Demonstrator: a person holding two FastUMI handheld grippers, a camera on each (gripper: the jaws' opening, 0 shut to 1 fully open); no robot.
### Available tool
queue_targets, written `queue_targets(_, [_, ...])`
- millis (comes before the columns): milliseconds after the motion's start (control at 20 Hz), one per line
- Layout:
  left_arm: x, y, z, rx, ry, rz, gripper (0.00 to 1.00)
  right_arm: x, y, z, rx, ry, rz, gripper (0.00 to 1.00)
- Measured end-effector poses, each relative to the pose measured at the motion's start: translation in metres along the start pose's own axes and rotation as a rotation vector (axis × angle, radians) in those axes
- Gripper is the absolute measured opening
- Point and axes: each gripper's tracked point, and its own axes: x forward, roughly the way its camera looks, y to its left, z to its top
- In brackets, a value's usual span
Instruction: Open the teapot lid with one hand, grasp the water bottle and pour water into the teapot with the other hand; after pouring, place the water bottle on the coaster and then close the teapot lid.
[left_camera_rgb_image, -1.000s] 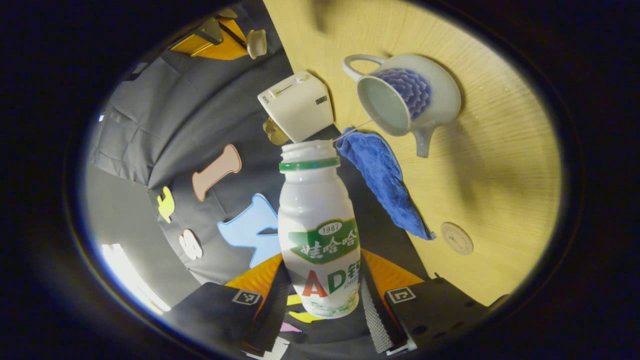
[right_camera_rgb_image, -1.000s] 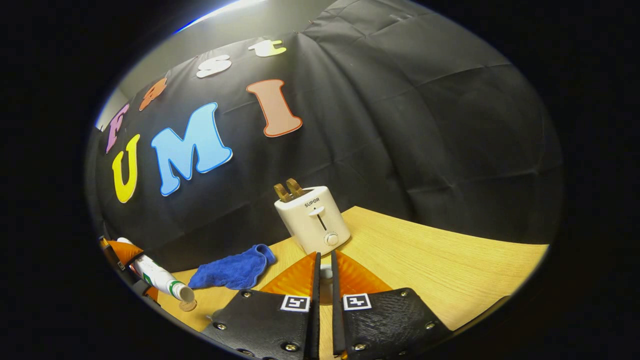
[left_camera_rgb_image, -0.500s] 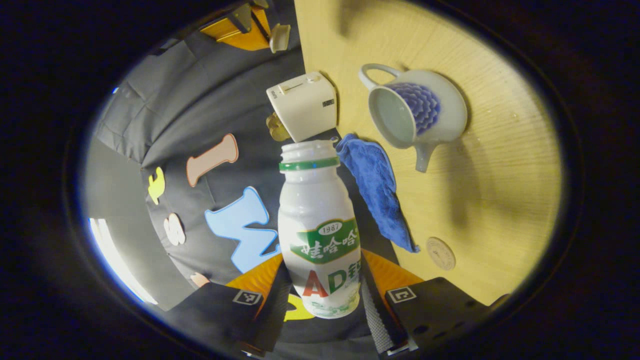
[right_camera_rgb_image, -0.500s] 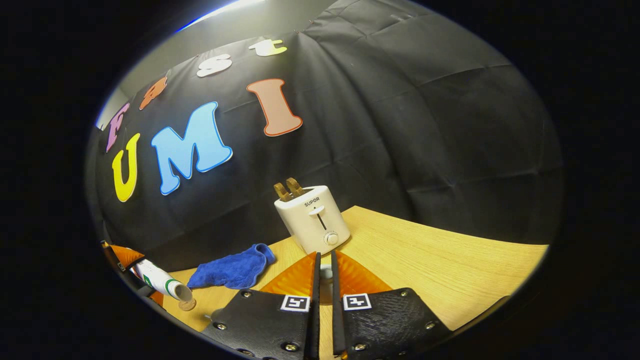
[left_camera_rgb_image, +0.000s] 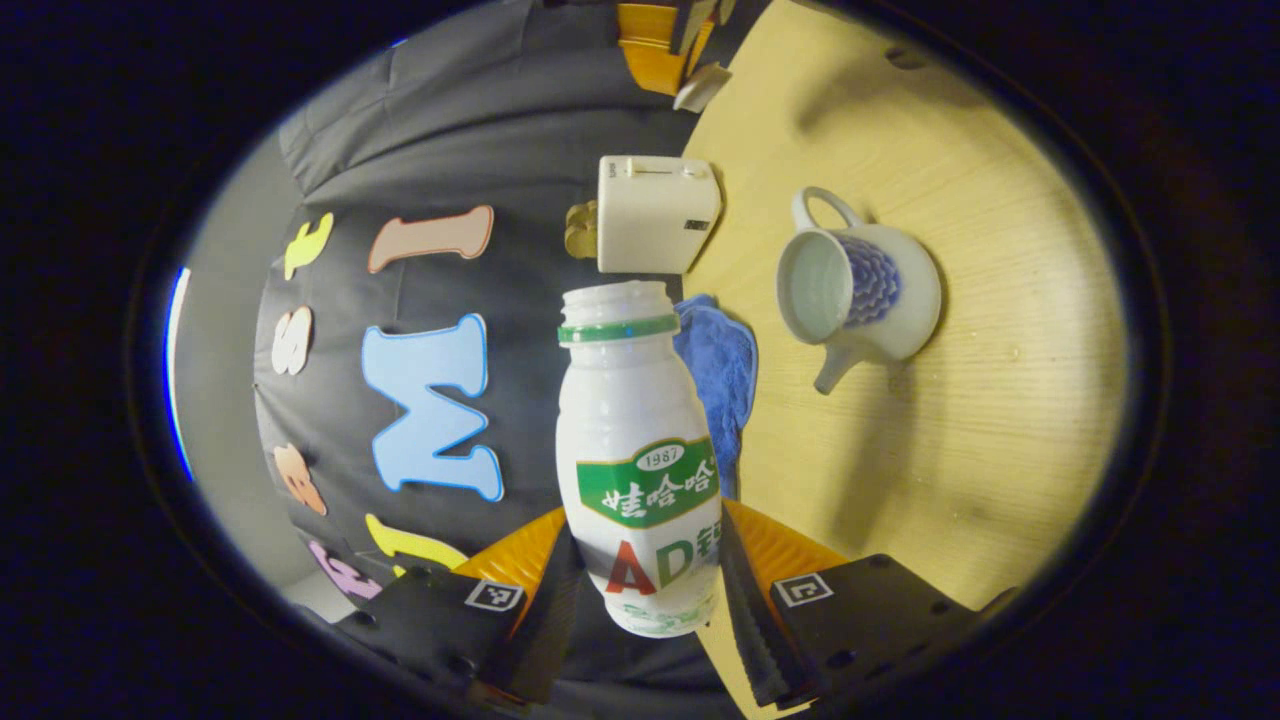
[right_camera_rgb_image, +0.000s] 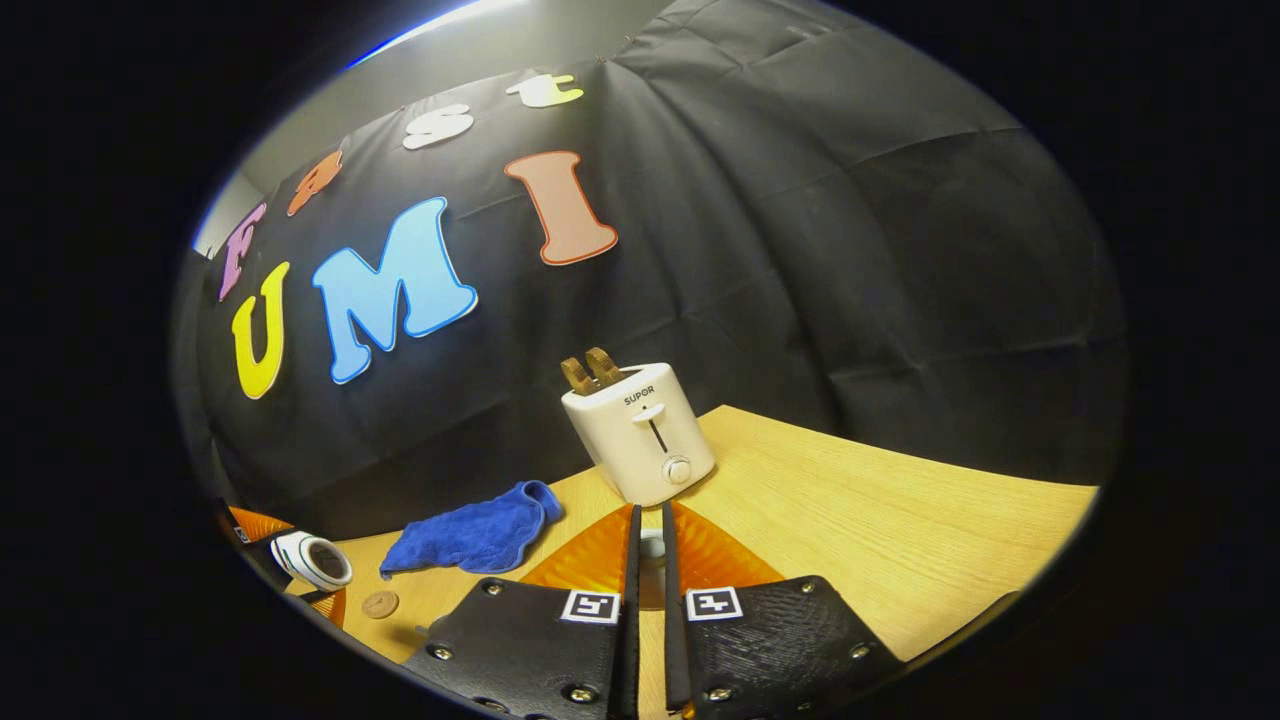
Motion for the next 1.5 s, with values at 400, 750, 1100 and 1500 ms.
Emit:
queue_targets(400, [-0.006,-0.015,-0.037,-0.457,0.031,-0.090,0.76,-0.002,0.040,-0.005,-0.071,-0.010,0.131,0.10])
queue_targets(750, [-0.013,-0.023,-0.067,-0.818,0.051,-0.086,0.76,-0.008,0.090,-0.018,-0.135,-0.009,0.312,0.10])
queue_targets(1100, [-0.019,-0.006,-0.094,-1.092,0.038,-0.057,0.76,-0.013,0.122,-0.042,-0.211,0.034,0.407,0.10])
queue_targets(1500, [-0.030,0.005,-0.124,-1.196,0.031,-0.001,0.70,-0.020,0.146,-0.065,-0.301,0.063,0.466,0.10])
